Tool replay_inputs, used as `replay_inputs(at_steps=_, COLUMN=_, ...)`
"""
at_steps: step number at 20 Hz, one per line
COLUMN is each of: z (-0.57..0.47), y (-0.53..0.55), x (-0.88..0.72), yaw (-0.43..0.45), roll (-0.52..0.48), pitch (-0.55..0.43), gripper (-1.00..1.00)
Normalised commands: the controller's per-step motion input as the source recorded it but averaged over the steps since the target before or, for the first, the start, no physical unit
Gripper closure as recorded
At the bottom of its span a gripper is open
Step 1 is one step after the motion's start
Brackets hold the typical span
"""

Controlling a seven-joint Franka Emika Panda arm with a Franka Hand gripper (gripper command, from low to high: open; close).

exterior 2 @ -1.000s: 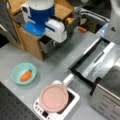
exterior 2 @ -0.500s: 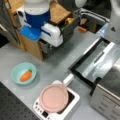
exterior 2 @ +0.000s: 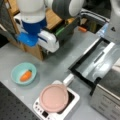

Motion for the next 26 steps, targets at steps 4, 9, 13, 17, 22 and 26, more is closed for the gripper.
replay_inputs(at_steps=4, z=-0.04, y=-0.26, x=0.35, yaw=0.050, roll=0.015, pitch=0.125, gripper=-1.00)
replay_inputs(at_steps=9, z=-0.02, y=-0.21, x=0.31, yaw=0.019, roll=-0.018, pitch=0.127, gripper=-1.00)
replay_inputs(at_steps=13, z=-0.04, y=-0.21, x=0.34, yaw=0.012, roll=-0.015, pitch=0.121, gripper=-1.00)
replay_inputs(at_steps=17, z=0.00, y=-0.23, x=0.38, yaw=0.021, roll=-0.010, pitch=0.135, gripper=-1.00)
replay_inputs(at_steps=22, z=0.02, y=-0.22, x=0.40, yaw=0.020, roll=-0.011, pitch=0.129, gripper=-1.00)
replay_inputs(at_steps=26, z=0.08, y=-0.21, x=0.39, yaw=0.039, roll=-0.014, pitch=0.144, gripper=-1.00)
